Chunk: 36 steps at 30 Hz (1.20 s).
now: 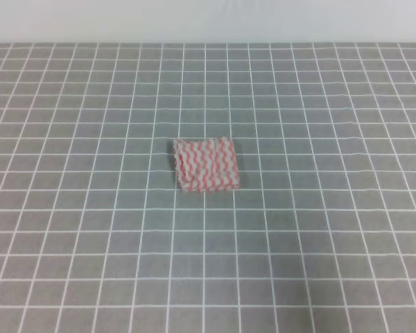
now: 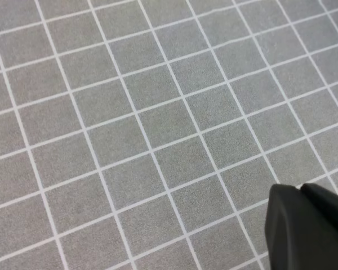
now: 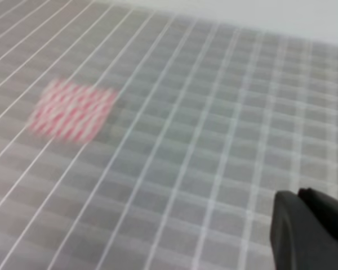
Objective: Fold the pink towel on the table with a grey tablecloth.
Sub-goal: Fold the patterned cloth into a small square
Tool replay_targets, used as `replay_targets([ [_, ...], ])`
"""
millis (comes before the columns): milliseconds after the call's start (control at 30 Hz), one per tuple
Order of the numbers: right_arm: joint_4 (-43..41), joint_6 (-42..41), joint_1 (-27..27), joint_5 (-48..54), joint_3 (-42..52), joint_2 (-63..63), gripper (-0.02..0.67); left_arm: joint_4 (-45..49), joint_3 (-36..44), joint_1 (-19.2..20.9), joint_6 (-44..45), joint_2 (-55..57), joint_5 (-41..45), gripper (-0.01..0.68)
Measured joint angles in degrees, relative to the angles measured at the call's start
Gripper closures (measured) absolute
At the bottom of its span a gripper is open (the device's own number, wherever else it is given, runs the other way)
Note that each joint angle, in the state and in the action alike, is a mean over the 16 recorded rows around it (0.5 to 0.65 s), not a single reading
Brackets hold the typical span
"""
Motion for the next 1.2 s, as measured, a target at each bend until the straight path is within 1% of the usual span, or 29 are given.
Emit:
replay_targets([
  [167,-4.93,4.78,-7.35,-7.97,6.29,-6.21,0.665,0.15,0.0,0.0,0.0,-0.06,0.04,0.672],
  [367,-5.28,5.09,-15.92,-19.02,15.52,-14.03,0.666,0.32,0.02,0.0,0.0,0.06,0.04,0.673],
  [500,-5.25,4.95,-19.19,-22.83,20.29,-17.58,0.666,0.37,0.02,0.0,0.0,0.11,0.0,0.673],
  [633,-2.38,1.63,-20.13,-22.25,23.2,-19.19,0.666,0.39,0.02,0.0,0.0,0.17,0.0,0.673],
  [867,9.53,-10.69,-20.2,-18.0,25.9,-20.86,0.666,0.45,0.01,0.0,0.0,0.06,0.0,0.673],
  [1033,17.46,-17.81,-20.19,-14.75,27.25,-22.14,0.666,0.5,0.0,0.0,0.0,0.0,0.0,0.673],
  [1133,20.58,-20.09,-20.19,-13.08,27.76,-22.84,0.666,0.51,-0.01,0.0,0.0,-0.06,0.0,0.672],
  [1200,20.9,-19.91,-20.19,-12.4,28.02,-23.16,0.666,0.51,-0.01,0.0,0.0,0.0,0.0,0.673],
])
